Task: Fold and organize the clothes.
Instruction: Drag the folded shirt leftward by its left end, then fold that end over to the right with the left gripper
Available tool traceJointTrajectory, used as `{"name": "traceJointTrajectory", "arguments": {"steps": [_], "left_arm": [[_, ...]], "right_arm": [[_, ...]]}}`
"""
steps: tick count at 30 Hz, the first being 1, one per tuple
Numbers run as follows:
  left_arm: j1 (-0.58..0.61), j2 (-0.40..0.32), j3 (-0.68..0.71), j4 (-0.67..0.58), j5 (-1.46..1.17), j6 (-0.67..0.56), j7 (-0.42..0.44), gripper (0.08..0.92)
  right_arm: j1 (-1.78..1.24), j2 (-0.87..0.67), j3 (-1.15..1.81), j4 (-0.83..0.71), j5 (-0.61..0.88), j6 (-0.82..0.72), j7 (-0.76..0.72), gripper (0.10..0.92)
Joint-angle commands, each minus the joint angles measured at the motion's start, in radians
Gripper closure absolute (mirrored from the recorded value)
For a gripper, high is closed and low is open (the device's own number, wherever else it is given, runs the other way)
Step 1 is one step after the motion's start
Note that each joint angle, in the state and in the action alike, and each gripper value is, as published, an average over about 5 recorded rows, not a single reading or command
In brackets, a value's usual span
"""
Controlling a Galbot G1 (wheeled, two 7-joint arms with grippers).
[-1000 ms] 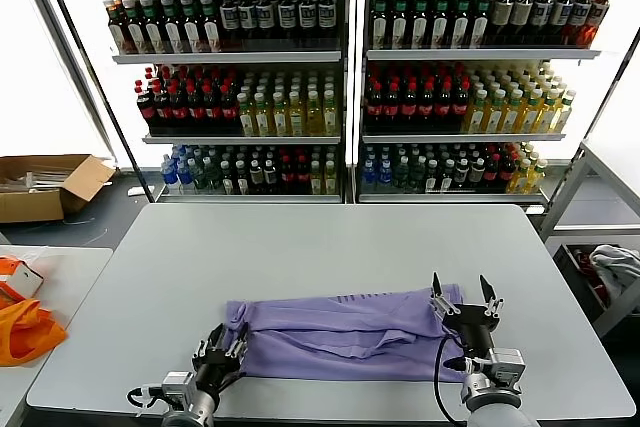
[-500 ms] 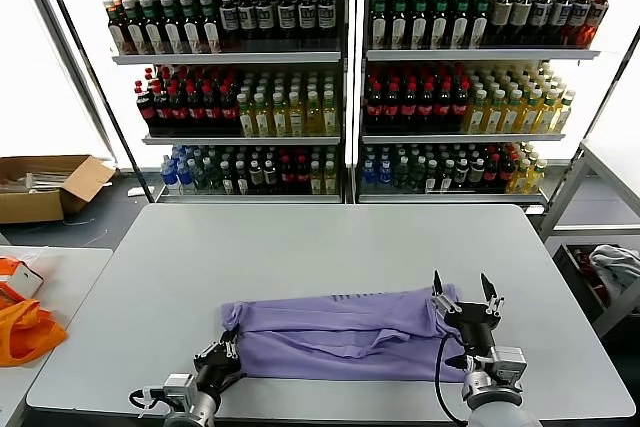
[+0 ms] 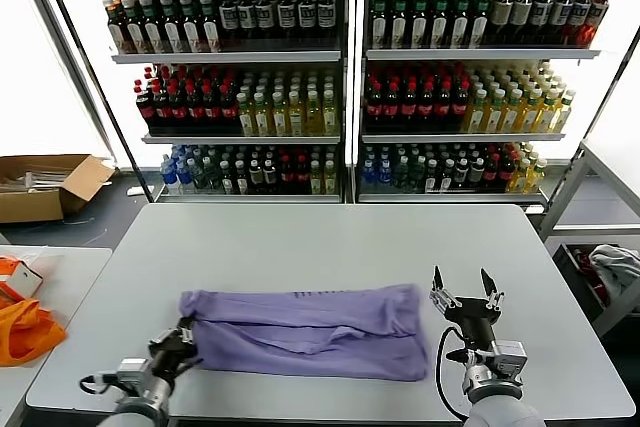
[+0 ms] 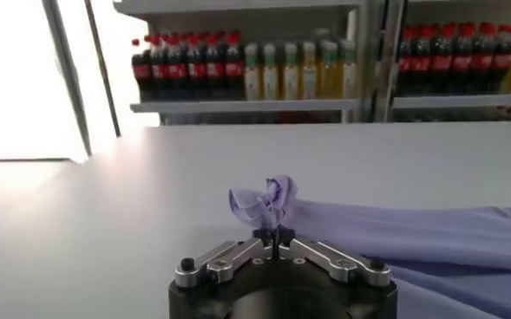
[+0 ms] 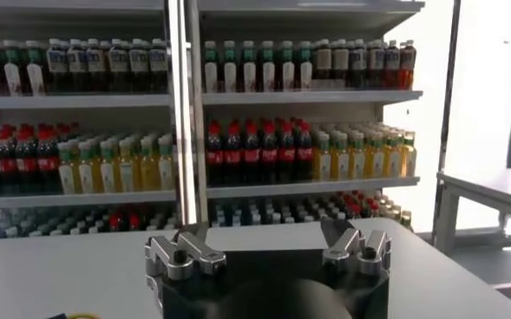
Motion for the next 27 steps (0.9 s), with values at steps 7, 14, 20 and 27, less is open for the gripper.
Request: {"name": "traceJointTrajectory", "arguments": {"steps": [7, 14, 20, 27], "left_arm": [[0.011, 0.350, -0.394, 0.017, -0.077, 0.002, 0.032, 0.908], [0.021, 0.191, -0.097, -0.123, 0.036, 0.010, 0.035, 0.908], [-0.019, 0.075, 0.137, -0.080, 0.102, 0.019, 0.032, 0.908], [-0.080, 0.024, 0.271, -0.082, 0.094, 0.051, 0.023, 0.908]], "right_arm": [[0.026, 0.011, -0.015, -0.003, 0.002, -0.006, 0.001, 0.203], [-0.003, 0.013, 0.003, 0.018, -0.008, -0.005, 0.001, 0.203], [-0.032, 0.028, 0.013, 0.037, -0.027, -0.007, -0.001, 0.203], [-0.056, 0.065, 0.018, 0.048, -0.038, -0.011, 0.000, 0.203]]}}
